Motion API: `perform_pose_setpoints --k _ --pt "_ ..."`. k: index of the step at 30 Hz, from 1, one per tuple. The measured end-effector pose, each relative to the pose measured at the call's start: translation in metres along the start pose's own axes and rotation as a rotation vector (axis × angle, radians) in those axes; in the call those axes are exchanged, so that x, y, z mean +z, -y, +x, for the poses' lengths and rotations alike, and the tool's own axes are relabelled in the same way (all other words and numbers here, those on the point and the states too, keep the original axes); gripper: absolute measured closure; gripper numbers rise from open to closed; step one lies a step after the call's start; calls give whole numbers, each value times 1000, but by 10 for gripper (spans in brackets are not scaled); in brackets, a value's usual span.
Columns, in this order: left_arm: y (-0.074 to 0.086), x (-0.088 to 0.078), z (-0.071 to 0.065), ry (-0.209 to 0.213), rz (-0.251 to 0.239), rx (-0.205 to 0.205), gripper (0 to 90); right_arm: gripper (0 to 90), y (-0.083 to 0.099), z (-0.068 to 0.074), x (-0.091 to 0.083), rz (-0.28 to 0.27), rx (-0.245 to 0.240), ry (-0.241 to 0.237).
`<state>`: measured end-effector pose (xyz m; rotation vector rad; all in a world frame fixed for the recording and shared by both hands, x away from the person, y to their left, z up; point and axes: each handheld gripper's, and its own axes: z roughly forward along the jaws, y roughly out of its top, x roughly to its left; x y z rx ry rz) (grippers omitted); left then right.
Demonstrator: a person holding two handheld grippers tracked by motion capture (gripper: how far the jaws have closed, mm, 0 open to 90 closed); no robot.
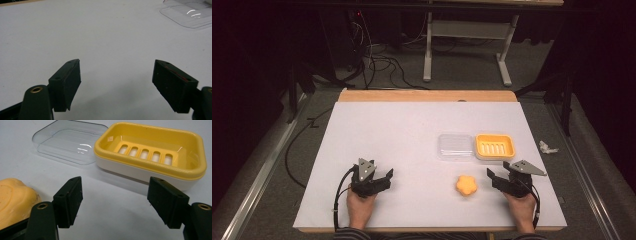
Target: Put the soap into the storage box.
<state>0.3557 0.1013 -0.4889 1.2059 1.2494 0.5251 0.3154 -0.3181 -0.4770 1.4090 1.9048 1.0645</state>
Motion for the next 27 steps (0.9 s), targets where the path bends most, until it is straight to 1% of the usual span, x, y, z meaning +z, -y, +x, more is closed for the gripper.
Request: perform_pose_setpoints --k 6,14,18,21,24,27 --pt "0 0 0 -2 3 5 235 286 0 1 0 3 -5 7" --pt "0 0 0 -3 3 2 235 278 1 1 -2 -12 1 8" --pt "0 0 0 -2 1 2 235 270 1 0 -2 -20 -4 10" --pt "0 0 0 -1 -1 -1 234 264 1 0 -2 -21 9 8" --pt "0 0 0 -1 -1 0 234 260 1 -2 -2 -18 26 -4" --pt "0 0 0 -1 0 0 234 249 0 -3 -2 -19 33 -6"
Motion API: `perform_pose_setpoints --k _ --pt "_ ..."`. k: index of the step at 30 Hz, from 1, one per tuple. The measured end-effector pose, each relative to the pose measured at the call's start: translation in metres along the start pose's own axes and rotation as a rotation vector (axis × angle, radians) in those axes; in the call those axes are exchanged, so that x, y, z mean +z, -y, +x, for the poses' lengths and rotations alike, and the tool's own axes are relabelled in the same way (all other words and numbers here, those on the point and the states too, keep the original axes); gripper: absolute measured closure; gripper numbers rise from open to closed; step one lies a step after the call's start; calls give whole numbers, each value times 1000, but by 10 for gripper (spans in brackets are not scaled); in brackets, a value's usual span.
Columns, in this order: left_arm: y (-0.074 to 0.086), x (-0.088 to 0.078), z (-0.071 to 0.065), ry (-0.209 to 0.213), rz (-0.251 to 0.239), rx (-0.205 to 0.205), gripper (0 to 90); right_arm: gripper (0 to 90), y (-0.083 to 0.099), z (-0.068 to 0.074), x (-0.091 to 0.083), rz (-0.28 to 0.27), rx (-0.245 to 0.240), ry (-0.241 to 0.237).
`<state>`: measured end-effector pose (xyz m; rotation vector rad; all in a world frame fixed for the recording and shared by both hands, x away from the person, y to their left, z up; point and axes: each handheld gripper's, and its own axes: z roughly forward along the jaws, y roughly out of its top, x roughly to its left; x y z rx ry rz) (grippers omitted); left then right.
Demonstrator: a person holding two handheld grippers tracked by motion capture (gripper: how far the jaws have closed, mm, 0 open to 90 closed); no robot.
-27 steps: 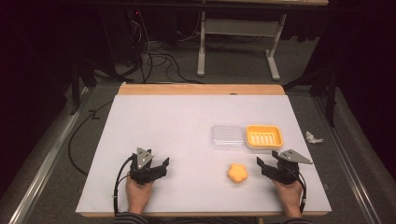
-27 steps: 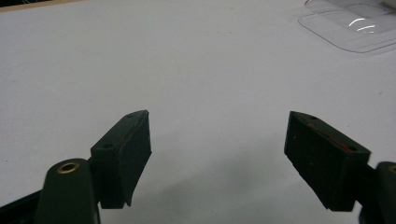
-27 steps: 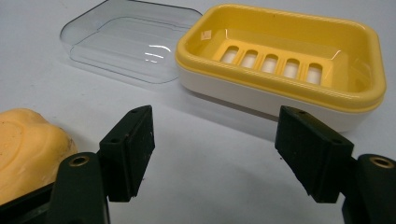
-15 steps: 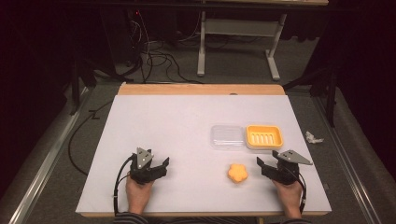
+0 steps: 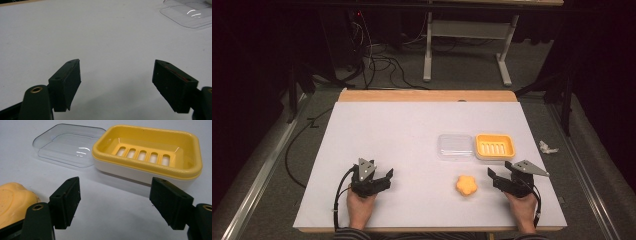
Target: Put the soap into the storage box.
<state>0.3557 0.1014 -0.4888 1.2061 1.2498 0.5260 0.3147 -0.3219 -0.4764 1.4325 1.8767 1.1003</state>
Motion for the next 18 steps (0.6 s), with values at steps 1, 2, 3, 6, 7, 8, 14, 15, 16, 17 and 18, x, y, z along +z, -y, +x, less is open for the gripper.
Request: perform_pose_setpoints --k 1,2,3,6,7,8,14,15,16,17,18 --pt "0 0 0 -2 2 7 234 239 0 -1 -1 -13 5 -4" --pt "0 0 0 -3 6 7 234 235 0 -1 -1 -14 9 -3" --pt "0 0 0 -4 6 7 234 228 0 -1 -1 -13 10 -3" --pt "0 0 0 -3 2 7 234 205 -1 -2 0 -5 8 -7" --pt "0 0 0 -3 1 7 234 202 -1 -1 0 -4 9 -3" --pt "0 0 0 -2 -1 4 234 196 -1 -1 0 -5 8 -1" --pt "0 0 0 -1 0 4 233 187 -1 2 -3 -12 -8 2" --pt "0 0 0 -1 0 4 233 188 -1 2 -4 -11 -8 -2" --pt "0 0 0 -1 2 9 233 188 -1 1 -5 -12 -10 -5" --pt "0 0 0 -2 1 11 233 188 -1 2 -7 -11 -4 -12" --pt "0 0 0 -2 1 13 232 188 -1 2 -8 -10 -5 -15"
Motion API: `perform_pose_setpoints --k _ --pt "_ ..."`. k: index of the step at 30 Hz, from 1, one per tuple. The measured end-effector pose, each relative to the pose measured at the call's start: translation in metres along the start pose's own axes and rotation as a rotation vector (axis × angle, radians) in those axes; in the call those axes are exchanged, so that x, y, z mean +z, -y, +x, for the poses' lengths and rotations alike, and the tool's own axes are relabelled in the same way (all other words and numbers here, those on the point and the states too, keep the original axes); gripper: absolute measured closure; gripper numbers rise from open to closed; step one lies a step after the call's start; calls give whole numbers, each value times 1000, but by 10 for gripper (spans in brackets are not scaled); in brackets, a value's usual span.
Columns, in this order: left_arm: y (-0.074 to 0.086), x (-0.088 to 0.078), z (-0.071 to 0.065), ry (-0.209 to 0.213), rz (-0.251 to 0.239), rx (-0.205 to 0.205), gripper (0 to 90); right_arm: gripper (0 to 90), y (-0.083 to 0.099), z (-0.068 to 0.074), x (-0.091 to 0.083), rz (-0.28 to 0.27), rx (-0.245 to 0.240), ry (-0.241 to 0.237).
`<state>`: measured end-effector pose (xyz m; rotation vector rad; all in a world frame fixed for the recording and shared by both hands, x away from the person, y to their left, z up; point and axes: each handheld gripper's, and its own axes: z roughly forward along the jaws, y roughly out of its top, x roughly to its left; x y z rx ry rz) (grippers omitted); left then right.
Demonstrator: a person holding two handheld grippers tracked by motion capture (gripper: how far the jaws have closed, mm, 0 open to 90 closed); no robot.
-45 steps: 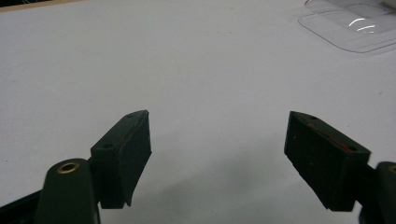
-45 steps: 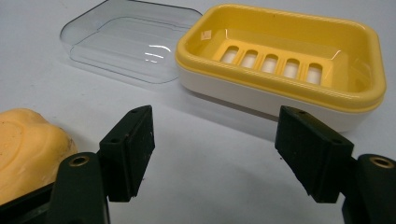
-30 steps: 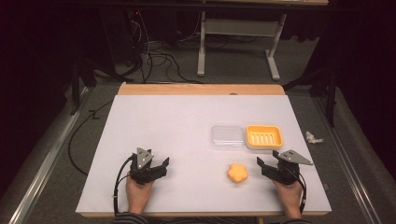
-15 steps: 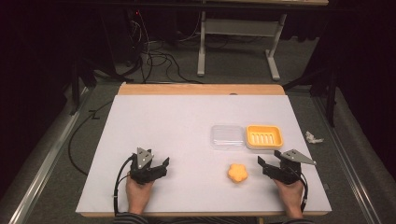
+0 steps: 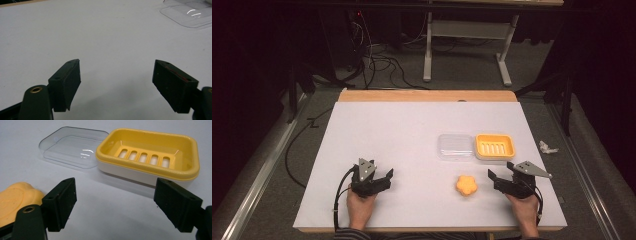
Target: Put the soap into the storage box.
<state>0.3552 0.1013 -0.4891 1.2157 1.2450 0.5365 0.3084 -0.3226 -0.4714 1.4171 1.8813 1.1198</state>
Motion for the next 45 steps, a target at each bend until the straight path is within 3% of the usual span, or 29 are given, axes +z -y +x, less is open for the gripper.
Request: perform_pose_setpoints --k 20,37,45 --pt "0 0 0 3 -4 -1 228 192 6 15 -20 7 -16 -52" --pt "0 0 0 1 0 -3 228 197 11 40 -27 49 -73 -117" --pt "0 0 0 1 1 1 228 196 10 51 -22 76 -107 -148"
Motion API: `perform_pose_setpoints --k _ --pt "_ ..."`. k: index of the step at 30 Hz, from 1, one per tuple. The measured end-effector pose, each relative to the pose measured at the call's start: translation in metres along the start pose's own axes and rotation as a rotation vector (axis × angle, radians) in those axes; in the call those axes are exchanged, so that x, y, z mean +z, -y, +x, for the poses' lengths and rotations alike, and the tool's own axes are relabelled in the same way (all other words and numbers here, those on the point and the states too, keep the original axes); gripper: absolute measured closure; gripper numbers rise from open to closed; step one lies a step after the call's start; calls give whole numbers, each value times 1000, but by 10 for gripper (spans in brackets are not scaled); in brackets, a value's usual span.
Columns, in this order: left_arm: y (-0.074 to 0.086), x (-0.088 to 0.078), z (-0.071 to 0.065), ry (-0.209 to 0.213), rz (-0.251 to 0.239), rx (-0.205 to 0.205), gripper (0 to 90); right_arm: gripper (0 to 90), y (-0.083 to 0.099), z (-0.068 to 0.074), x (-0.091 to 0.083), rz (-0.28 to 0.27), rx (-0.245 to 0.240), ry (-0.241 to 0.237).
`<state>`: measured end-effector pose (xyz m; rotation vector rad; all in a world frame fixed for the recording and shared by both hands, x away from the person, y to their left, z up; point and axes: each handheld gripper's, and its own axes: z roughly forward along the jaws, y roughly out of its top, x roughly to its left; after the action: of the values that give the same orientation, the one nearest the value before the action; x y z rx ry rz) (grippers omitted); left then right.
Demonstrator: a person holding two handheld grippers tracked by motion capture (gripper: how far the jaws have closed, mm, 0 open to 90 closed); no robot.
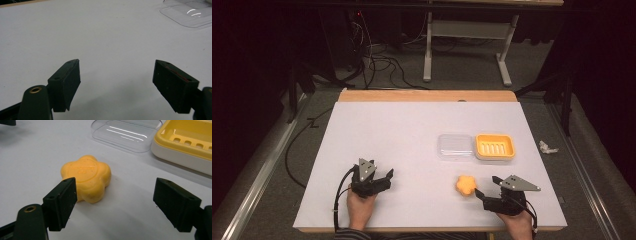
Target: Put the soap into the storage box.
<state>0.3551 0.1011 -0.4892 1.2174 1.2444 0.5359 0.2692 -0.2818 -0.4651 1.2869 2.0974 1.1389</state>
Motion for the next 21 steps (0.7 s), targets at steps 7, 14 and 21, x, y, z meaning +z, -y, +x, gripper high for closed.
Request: perform_pose_setpoints --k 7,14,21 --pt "0 0 0 1 -1 -1 228 195 -5 8 5 7 -10 -36" --pt "0 0 0 2 -1 -2 227 192 -8 16 16 52 -43 -57" --pt "0 0 0 1 0 -1 227 190 -11 20 24 77 -63 -62"
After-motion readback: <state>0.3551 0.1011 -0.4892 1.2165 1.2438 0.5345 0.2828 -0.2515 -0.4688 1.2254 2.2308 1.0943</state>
